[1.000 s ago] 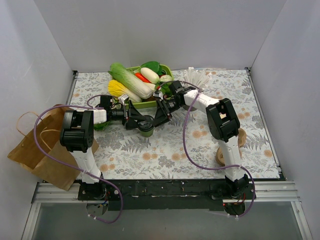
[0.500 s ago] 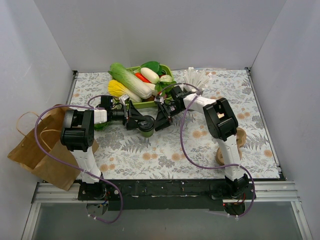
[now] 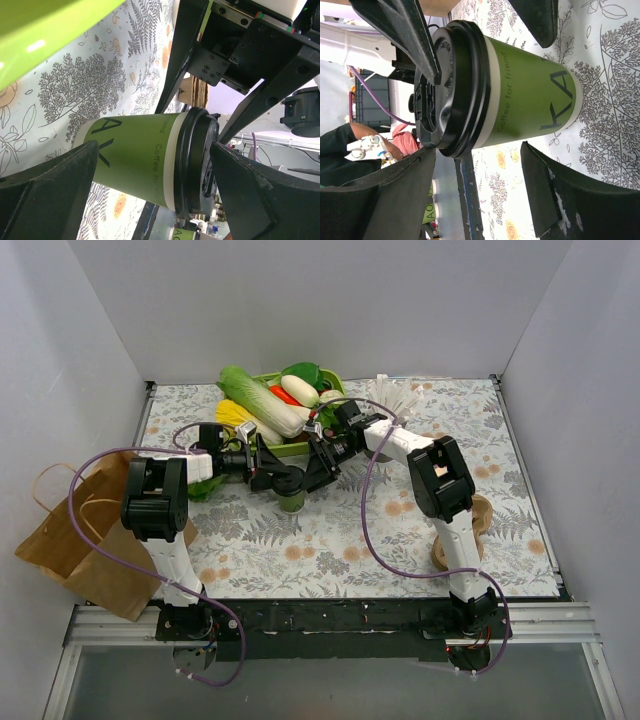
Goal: Pack the takeout coffee
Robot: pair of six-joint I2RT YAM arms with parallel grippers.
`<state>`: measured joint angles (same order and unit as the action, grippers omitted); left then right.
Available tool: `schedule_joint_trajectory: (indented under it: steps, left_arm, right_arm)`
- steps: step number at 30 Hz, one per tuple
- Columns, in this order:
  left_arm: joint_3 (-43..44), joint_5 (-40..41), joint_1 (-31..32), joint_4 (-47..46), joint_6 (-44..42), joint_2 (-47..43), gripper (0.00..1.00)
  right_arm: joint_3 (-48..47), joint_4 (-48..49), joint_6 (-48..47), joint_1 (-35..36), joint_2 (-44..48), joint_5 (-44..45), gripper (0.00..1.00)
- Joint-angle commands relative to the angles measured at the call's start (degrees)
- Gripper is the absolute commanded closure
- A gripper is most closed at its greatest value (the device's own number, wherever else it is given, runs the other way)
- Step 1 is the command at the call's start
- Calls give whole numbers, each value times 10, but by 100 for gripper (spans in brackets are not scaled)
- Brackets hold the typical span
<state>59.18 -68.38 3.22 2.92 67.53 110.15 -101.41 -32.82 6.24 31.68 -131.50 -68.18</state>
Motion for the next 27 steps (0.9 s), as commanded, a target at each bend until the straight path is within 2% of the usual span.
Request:
schedule_joint_trajectory:
  steps: [1, 15, 27]
  left_arm:
    - [26, 0, 3, 15, -19, -20, 6]
    - [21, 13, 3, 43, -34, -56, 6]
    - [28, 7, 3, 103, -70, -75, 7]
  right_arm:
    - [4, -2, -16, -5, 40, 11, 24]
    - [2, 4, 0, -17, 52, 18, 21]
    - [-39, 6, 14, -18, 11, 49, 26]
